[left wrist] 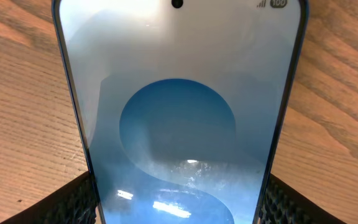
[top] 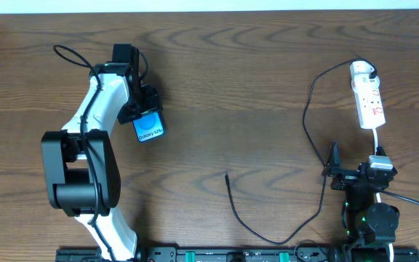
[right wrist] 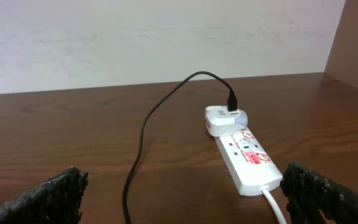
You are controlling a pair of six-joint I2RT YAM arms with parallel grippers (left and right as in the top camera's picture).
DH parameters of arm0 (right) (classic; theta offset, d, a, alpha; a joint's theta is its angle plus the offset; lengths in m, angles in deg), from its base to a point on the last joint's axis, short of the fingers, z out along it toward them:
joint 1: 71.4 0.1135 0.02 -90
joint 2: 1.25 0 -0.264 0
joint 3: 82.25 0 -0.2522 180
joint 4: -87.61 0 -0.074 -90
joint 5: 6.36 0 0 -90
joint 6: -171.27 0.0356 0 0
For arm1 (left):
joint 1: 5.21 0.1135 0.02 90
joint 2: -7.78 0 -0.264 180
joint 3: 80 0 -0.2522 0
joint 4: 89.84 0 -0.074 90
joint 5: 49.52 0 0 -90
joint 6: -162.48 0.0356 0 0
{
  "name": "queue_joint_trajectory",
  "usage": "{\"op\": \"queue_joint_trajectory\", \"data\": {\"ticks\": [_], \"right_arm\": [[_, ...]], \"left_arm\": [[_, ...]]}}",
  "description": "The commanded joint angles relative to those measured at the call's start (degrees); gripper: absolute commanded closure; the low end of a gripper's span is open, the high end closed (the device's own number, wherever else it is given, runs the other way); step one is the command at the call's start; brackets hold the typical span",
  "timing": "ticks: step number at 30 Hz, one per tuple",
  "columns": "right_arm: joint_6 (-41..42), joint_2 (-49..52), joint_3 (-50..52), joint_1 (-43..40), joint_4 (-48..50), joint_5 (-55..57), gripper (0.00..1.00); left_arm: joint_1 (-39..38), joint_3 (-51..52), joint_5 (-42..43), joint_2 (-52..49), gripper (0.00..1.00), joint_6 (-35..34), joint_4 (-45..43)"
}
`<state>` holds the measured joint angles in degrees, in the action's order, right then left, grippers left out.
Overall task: Plug charger to phone and switch on socket
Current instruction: 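Lift the phone with the left gripper and tilt it upright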
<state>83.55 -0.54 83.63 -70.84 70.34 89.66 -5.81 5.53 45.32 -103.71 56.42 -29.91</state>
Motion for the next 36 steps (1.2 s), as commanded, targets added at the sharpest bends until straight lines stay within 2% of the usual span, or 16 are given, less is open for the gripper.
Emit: {"op": "queue_joint_trajectory", "data": {"ticks": [1, 6, 11, 18, 29, 36], "right_arm": [[-0.7, -0.3, 0.0, 0.2, -0.2, 0.0, 0.01], [-0.7, -0.3, 0.0, 0.2, -0.2, 0.0, 0.01], [-0.7, -0.3, 0.0, 0.2, -0.2, 0.0, 0.01], [-0.7, -0.3, 0.0, 0.2, -0.2, 0.0, 0.01], [-0.7, -0.3, 0.0, 0.2, -0.2, 0.0, 0.00], [-0.7, -0.3, 0.0, 0.2, -0.2, 0.0, 0.01]], "left_arm": [[0.2, -0.2, 0.9, 2.3, 0.92, 1.0, 0.7], [0.2, -0.2, 4.4, 3.0, 0.92, 0.9, 1.0], [0.2, -0.2, 12.2, 3.0, 0.92, 0.6, 0.6], [0.3, -0.2, 26.6, 3.0, 0.92, -6.2, -1.7], [0.3, -0.2, 47.8, 3.0, 0.93, -21.5, -6.5], [0.3, -0.2, 61.8, 3.0, 0.93, -29.9, -12.7]]}}
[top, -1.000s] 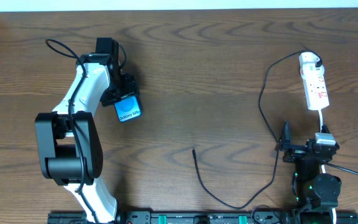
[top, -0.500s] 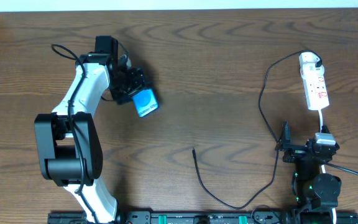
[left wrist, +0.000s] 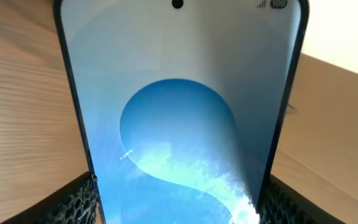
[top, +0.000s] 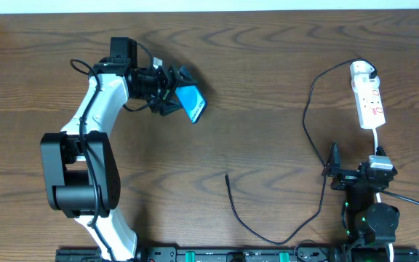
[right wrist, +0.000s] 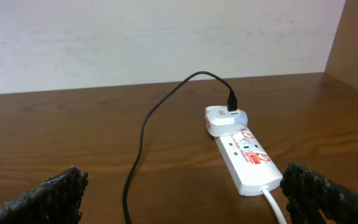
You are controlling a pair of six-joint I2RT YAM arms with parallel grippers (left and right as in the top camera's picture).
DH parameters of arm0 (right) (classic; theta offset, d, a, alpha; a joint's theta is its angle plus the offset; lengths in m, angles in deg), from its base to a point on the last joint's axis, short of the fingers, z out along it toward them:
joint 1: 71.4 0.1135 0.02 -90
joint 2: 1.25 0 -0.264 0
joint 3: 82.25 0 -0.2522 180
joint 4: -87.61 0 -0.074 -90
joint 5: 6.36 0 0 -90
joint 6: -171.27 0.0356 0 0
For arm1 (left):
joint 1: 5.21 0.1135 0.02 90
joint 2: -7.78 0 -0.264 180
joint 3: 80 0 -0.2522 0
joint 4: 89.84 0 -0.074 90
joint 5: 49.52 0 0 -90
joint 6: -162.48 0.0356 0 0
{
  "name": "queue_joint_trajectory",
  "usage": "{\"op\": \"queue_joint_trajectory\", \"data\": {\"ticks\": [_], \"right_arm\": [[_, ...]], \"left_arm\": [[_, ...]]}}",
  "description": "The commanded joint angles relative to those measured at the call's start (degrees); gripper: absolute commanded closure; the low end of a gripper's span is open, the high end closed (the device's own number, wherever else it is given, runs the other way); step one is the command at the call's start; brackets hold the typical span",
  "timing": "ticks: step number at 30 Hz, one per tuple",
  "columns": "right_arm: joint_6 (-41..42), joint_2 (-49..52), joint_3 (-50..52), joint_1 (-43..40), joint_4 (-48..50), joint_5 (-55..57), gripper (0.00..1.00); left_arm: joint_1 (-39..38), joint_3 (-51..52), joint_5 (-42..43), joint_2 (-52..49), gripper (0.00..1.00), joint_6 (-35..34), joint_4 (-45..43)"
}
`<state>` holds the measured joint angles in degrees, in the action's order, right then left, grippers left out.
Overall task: Plug charger to phone and switch on socket
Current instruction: 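Lift the phone with the left gripper and tilt it upright, then hold the phone raised in the left gripper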
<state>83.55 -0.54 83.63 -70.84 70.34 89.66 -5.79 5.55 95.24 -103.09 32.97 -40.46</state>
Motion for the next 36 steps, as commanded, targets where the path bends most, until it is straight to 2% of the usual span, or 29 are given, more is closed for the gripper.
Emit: {"op": "queue_joint_trajectory", "data": {"ticks": [1, 16, 26, 36], "right_arm": [[-0.7, -0.3, 0.0, 0.2, -0.2, 0.0, 0.01], [-0.7, -0.3, 0.0, 0.2, -0.2, 0.0, 0.01], [-0.7, -0.3, 0.0, 0.2, -0.2, 0.0, 0.01], [-0.7, -0.3, 0.0, 0.2, -0.2, 0.0, 0.01]], "left_arm": [[0.3, -0.2, 12.5, 2.3, 0.93, -7.3, -2.4], [0.3, -0.2, 28.0, 2.3, 0.93, -25.2, -2.3], [0.3, -0.2, 35.3, 2.3, 0.93, -28.6, -2.3], [0.6, -0.2, 35.3, 2.3, 0.93, -33.4, -2.3]]}}
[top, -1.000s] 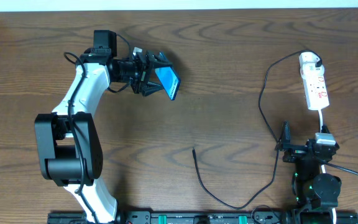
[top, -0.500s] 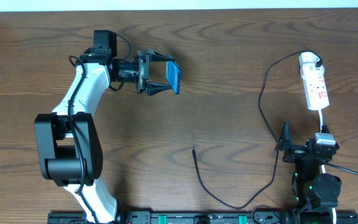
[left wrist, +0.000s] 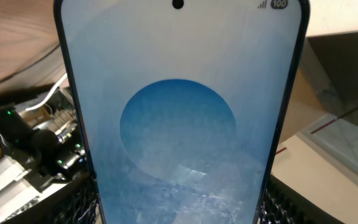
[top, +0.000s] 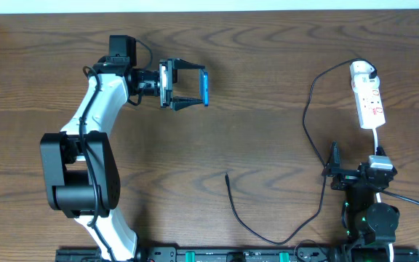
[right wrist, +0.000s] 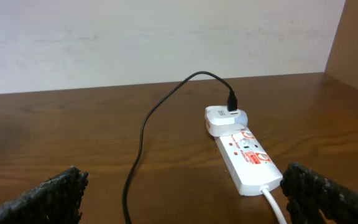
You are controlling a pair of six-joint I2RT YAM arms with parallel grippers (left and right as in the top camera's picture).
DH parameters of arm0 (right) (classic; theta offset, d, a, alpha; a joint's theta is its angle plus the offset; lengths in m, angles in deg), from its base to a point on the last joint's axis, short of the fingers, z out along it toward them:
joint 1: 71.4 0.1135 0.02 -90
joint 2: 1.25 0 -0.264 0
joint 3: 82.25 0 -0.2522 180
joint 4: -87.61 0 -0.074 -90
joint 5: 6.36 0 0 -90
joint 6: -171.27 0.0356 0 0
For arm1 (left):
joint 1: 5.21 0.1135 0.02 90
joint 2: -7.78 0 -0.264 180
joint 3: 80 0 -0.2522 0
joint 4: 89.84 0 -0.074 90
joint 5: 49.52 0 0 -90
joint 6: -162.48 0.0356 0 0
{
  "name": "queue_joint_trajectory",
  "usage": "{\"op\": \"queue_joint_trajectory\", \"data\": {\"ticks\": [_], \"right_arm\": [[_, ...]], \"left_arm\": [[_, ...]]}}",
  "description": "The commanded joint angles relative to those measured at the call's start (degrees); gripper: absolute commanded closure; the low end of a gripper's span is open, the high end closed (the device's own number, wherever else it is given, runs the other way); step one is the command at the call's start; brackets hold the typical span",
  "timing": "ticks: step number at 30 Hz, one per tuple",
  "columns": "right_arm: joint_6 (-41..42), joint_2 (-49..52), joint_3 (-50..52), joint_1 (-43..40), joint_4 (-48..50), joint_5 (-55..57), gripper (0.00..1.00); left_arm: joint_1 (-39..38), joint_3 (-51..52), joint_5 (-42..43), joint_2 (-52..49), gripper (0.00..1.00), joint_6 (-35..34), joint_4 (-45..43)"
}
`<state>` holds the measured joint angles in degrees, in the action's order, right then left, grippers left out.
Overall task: Plug charger to phone and switch on socket
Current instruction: 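Hold the phone raised in the left gripper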
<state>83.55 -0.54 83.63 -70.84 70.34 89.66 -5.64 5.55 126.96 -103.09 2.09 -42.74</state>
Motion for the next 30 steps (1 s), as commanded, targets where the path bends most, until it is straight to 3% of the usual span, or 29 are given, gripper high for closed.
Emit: {"op": "queue_joint_trajectory", "data": {"ticks": [1, 30], "right_arm": [[-0.7, -0.3, 0.0, 0.2, -0.2, 0.0, 0.01], [-0.7, -0.3, 0.0, 0.2, -0.2, 0.0, 0.01]], "left_arm": [[0.4, -0.2, 3.6, 2.3, 0.93, -3.3, -0.1], [0.4, -0.2, 3.6, 2.3, 0.93, -4.5, -0.1]]}}
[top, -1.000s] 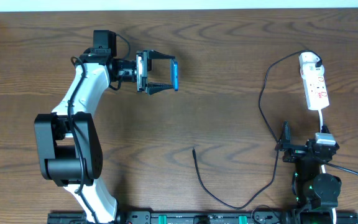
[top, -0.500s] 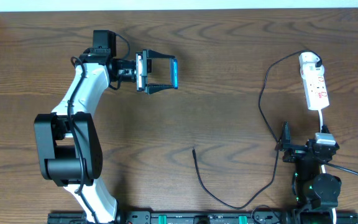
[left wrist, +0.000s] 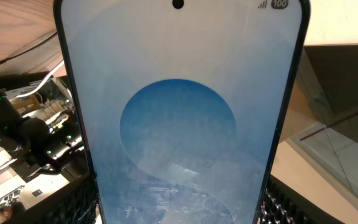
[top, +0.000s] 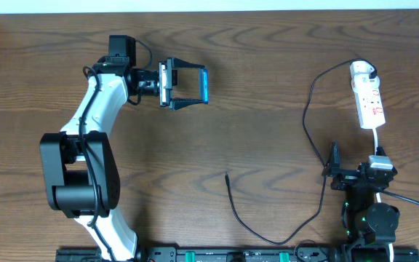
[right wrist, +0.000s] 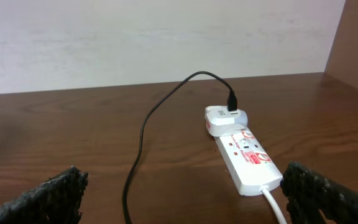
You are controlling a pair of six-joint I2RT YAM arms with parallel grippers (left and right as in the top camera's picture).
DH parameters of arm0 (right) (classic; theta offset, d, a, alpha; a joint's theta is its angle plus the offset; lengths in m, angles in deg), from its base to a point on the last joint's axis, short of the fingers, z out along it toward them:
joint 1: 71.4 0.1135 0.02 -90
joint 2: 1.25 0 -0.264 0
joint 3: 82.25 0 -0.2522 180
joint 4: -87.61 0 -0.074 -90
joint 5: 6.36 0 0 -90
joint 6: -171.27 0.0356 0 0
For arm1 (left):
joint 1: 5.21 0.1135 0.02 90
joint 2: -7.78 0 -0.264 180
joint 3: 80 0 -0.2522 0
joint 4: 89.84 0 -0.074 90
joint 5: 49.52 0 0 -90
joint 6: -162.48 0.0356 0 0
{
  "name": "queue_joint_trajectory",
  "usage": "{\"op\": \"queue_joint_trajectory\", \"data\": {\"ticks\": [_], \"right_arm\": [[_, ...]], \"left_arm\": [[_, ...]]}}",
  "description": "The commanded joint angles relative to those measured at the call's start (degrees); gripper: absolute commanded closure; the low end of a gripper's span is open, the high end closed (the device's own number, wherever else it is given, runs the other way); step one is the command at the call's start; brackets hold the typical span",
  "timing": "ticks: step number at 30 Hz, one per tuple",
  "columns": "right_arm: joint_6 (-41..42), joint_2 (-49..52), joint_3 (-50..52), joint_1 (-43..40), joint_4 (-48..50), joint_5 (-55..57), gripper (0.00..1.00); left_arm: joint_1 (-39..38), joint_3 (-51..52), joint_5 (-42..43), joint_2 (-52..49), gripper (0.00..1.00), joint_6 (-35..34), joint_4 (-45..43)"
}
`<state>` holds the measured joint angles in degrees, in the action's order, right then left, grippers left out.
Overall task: Plug charger to phone and switch on socket
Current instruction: 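Hold the phone raised in the left gripper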
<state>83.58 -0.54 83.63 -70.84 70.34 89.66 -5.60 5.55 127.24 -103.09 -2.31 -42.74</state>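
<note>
My left gripper (top: 195, 86) is shut on the blue-edged phone (top: 204, 86), held above the table's far left and seen edge-on from overhead. In the left wrist view the phone's lit blue screen (left wrist: 178, 112) fills the frame, with a finger (left wrist: 79, 205) at each lower corner. The white power strip (top: 368, 103) lies at the far right with a white charger adapter (top: 361, 70) plugged in. Its black cable (top: 308, 116) loops down to a free plug end (top: 227, 175) mid-table. My right gripper (top: 356, 164) stands open near the strip's cord end, with the strip (right wrist: 244, 155) ahead of it.
The strip's white cord (right wrist: 275, 205) runs back toward my right arm. A dark rail (top: 217, 255) lines the table's front edge. A wooden side panel rises at the right.
The background behind the phone in the left wrist view has shifted a little. The phone stays gripped in about the same place, and the right arm has not moved.
The phone was held low over the table at the left, screen up. Then it was higher, further right and tilted. Later it was edge-on to the overhead camera, and it stays so now. The right gripper stayed open throughout.
</note>
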Motion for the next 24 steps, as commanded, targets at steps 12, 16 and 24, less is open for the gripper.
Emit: {"op": "queue_joint_trajectory", "data": {"ticks": [12, 16, 24], "right_arm": [[-0.7, -0.3, 0.0, 0.2, -0.2, 0.0, 0.01], [-0.7, -0.3, 0.0, 0.2, -0.2, 0.0, 0.01], [-0.7, -0.3, 0.0, 0.2, -0.2, 0.0, 0.01]], "left_arm": [[0.3, -0.2, 3.3, 2.3, 0.93, -1.4, 0.0], [0.3, -0.2, 3.3, 2.3, 0.92, -2.9, 0.0], [0.3, -0.2, 3.3, 2.3, 0.93, -4.6, -0.1]]}}
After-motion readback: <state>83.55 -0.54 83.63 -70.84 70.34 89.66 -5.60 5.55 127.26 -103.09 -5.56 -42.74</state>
